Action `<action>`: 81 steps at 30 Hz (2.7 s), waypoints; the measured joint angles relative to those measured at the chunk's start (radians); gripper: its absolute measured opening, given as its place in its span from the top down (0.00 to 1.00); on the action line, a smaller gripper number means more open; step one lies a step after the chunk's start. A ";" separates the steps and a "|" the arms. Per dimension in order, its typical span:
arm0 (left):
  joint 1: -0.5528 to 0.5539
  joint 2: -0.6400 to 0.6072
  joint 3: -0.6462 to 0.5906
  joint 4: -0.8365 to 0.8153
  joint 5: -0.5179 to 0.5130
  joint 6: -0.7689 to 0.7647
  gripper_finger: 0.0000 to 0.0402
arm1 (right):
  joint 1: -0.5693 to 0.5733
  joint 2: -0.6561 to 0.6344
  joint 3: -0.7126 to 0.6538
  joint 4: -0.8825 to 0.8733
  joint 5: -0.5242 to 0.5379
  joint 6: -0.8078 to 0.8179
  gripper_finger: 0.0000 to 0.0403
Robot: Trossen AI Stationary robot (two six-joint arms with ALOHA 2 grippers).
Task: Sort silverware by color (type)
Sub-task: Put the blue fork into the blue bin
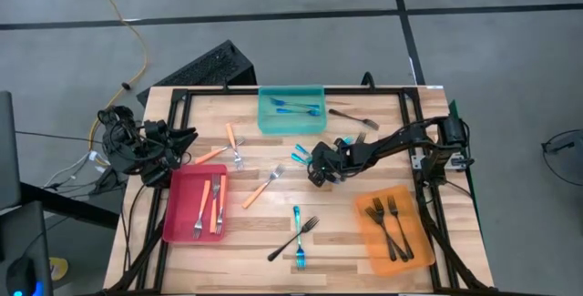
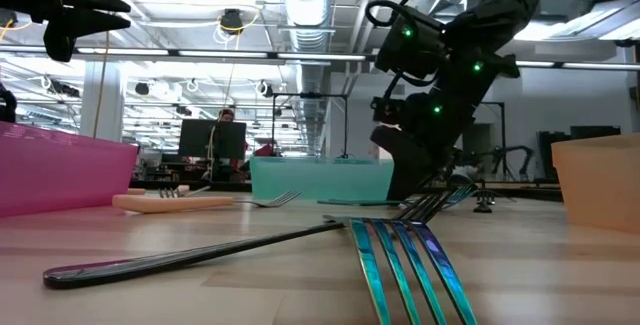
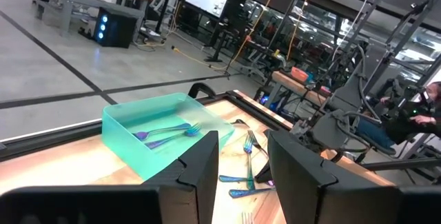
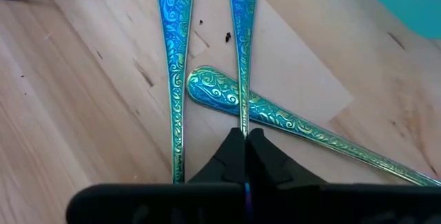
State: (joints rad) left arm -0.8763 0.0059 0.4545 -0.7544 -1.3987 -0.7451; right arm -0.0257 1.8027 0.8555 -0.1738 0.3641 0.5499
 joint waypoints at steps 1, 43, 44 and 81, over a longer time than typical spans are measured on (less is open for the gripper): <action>0.000 0.000 0.000 0.000 0.000 0.000 0.72 | 0.003 -0.004 0.000 0.003 0.001 0.000 0.95; 0.000 0.000 0.000 0.000 -0.003 0.000 0.72 | 0.061 -0.164 0.187 0.509 -0.250 -0.790 0.95; 0.000 0.000 0.000 0.000 -0.003 0.000 0.72 | 0.047 -0.164 0.196 0.516 -0.252 -0.813 0.95; 0.000 0.000 0.000 -0.004 -0.002 0.000 0.72 | -0.535 0.139 0.496 0.439 -0.977 -0.525 0.95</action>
State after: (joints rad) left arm -0.8761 0.0061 0.4549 -0.7582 -1.4002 -0.7454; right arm -0.5609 1.9415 1.3512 0.2650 -0.6132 0.0245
